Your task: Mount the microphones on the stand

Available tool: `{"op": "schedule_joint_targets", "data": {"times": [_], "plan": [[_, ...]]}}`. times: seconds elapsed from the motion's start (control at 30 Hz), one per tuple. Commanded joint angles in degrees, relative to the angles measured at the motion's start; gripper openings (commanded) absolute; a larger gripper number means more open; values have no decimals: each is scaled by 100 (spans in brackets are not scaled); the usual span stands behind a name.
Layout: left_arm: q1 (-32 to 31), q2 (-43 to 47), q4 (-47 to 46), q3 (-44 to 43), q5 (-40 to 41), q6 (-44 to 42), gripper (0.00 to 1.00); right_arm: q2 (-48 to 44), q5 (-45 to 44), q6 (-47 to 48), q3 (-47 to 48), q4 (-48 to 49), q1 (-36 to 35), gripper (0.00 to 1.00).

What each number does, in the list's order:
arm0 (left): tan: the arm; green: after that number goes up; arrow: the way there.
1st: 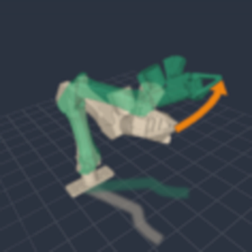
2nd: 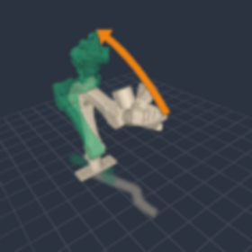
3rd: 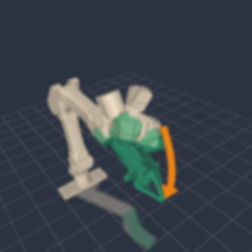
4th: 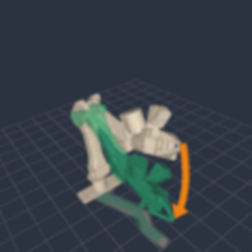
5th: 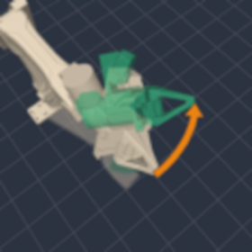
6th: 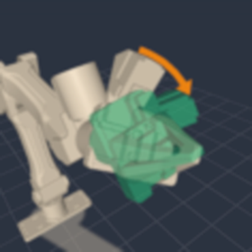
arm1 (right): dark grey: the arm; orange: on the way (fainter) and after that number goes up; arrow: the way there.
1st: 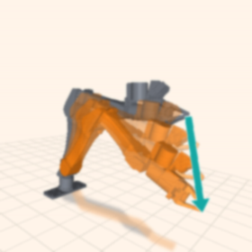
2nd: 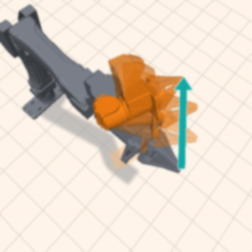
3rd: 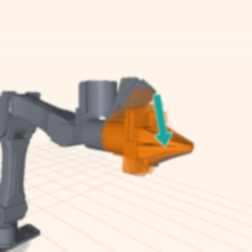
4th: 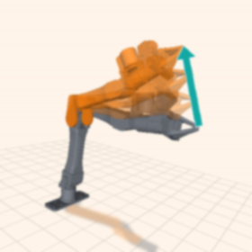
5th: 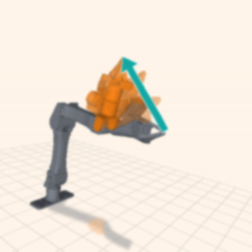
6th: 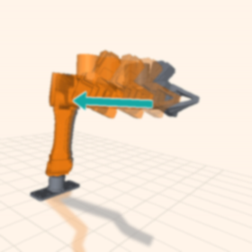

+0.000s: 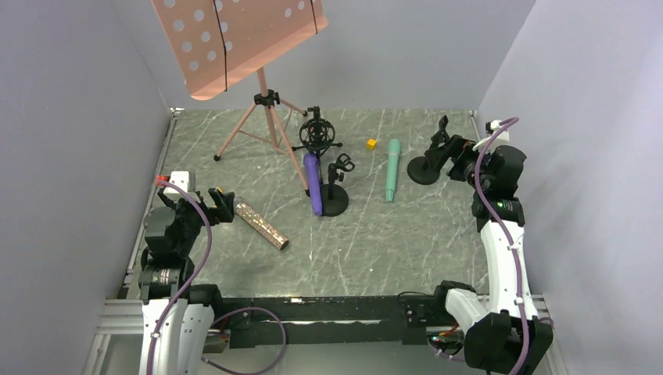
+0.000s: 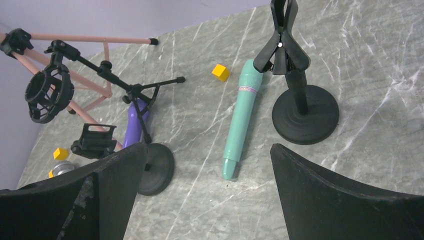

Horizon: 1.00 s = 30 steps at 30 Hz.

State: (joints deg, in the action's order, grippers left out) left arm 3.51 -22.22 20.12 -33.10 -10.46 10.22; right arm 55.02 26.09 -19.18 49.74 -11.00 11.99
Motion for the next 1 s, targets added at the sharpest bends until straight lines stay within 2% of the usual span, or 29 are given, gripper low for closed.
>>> {"op": "schedule_joint_targets", "data": {"times": [0.0, 0.17, 0.43, 0.5, 0.6, 0.67, 0.8, 0.97], "plan": [[-27, 14, -253, -101, -230, 72, 99, -136, 102, -130, 9, 251, 58, 100], [-43, 18, -427, -48, -772, 204, 99, -162, 167, -74, -7, 259, 58, 100], [-43, -5, -316, 19, -1779, 990, 99, -203, 538, 136, -78, 362, 58, 100], [-43, 0, -413, 62, -2137, 1153, 99, -210, 895, 365, -168, 463, 58, 100], [-50, -151, -832, 160, -3127, 1585, 99, -277, 1681, 869, -249, 509, 58, 100], [-140, -295, -1001, 154, -3412, 1751, 99, -322, 2143, 1211, -279, 510, 58, 100], [-709, -531, -906, -54, -2972, 1738, 99, -325, 3385, 2211, -368, 480, 41, 100], [-1939, -1213, -906, -400, -1953, 1700, 99, -216, 4100, 3000, -351, -156, 32, 100]]}}
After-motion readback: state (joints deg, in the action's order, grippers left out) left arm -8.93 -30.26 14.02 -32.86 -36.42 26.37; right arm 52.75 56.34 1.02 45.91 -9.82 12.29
